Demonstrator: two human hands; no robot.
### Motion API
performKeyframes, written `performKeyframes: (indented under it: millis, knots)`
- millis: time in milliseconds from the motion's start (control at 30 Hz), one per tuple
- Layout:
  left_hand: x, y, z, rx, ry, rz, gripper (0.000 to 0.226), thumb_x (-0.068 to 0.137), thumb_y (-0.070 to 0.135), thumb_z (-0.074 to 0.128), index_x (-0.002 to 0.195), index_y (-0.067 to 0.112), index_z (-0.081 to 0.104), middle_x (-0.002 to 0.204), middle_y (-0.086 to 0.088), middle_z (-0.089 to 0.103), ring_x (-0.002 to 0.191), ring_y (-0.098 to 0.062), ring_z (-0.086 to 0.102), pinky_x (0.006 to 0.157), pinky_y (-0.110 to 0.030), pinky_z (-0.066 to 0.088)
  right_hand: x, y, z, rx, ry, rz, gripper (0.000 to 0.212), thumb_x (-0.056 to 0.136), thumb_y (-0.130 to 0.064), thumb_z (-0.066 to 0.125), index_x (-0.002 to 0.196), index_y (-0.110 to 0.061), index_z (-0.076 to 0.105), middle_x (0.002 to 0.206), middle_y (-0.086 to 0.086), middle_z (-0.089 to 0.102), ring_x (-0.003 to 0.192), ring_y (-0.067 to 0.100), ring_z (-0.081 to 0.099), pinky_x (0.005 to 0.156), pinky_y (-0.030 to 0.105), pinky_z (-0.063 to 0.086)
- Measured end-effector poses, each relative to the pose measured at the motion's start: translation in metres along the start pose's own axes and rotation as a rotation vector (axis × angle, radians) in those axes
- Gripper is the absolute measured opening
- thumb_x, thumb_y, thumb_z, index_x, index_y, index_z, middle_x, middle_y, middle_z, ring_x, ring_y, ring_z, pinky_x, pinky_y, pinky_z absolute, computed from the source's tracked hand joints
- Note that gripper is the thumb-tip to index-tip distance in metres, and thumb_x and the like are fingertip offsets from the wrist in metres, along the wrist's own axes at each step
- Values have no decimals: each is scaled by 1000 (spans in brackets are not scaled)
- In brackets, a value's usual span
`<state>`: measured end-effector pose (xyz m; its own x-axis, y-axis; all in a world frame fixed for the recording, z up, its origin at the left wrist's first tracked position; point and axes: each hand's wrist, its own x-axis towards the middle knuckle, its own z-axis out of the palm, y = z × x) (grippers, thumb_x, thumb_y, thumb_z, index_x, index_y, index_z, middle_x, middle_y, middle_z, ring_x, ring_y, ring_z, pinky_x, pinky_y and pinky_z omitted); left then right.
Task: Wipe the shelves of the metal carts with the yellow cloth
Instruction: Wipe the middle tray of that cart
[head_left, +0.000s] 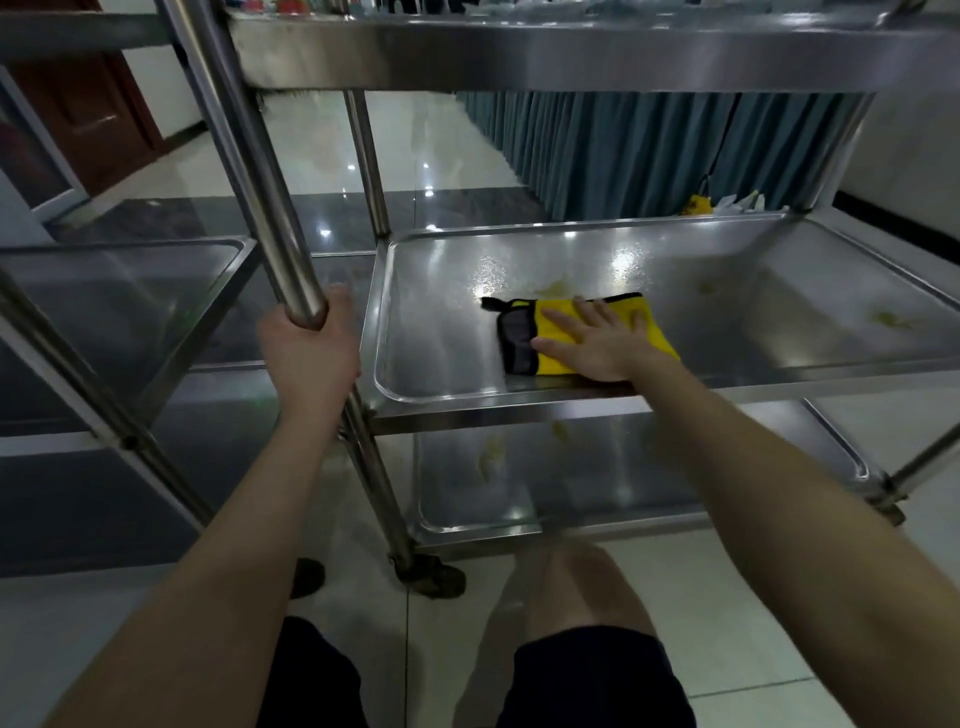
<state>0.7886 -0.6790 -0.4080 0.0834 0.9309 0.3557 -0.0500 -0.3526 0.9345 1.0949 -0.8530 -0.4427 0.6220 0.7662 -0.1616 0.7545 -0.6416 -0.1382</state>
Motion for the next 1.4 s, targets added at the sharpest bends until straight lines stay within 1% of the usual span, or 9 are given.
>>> performKeyframes:
  millis: [200,333,433,533,633,800,867,1100,1400]
  knots:
    - [0,-7,-2,-37,-17,36,46,92,47,69,58,24,49,63,-35,43,43,-27,48,36,-49,44,58,-17,-10,18,28,70,109,62,-112,1,161,-65,1,180,-6,-11,165,26,-14,120,76,-14]
    - [-2,-3,-1,-37,17,17,51,89,48,68,65,10,42,63,-38,43,47,-35,47,42,-56,46,79,-102,-8,-25,9,-21,98,76,-104,5,164,-60,2,180,1,-11,165,33,-15,117,81,-14]
    - [-1,-2,-1,-34,25,-15,52,88,51,67,64,12,43,65,-39,44,51,-53,50,47,-57,48,65,-174,8,-68,6,-152,92,82,-100,6,164,-59,2,180,3,-10,165,35,-13,114,82,-16]
    - [-2,-1,0,-46,-2,-28,61,89,51,67,68,-2,45,63,-38,48,52,-55,53,48,-60,49,40,-199,20,-54,6,-208,87,86,-96,7,164,-58,2,180,2,-11,165,33,-15,113,81,-20]
    - [-1,-1,1,-30,-7,-40,61,90,48,66,69,-6,47,64,-39,49,51,-54,53,49,-61,50,15,-186,27,-54,-8,-254,87,85,-96,7,164,-60,0,180,-1,-12,165,28,-16,117,77,-19]
    - [0,2,0,19,20,-52,43,86,48,68,53,25,55,50,-9,49,40,-25,52,39,-51,51,-13,-120,29,-20,-29,-255,90,78,-101,10,160,-66,0,179,-12,-14,164,21,-19,120,71,-18]
    - [1,1,0,-2,15,-58,38,85,48,68,53,29,58,50,-7,49,40,-24,52,37,-46,49,-15,-81,24,-13,-19,-212,93,75,-103,10,159,-66,0,178,-14,-13,164,19,-18,122,70,-16]
    - [9,-16,3,-66,18,-57,46,89,43,73,55,19,52,48,-9,47,37,-24,49,41,-34,43,10,31,-4,-6,1,-5,101,70,-108,4,160,-65,-3,179,-13,-13,165,18,-14,125,69,-13]
    - [-1,-8,2,-93,6,6,43,89,35,66,55,18,45,48,-13,42,38,-23,45,40,-31,38,71,-60,-12,9,21,64,114,63,-112,1,164,-60,-3,179,3,-14,164,34,-15,117,81,-12]
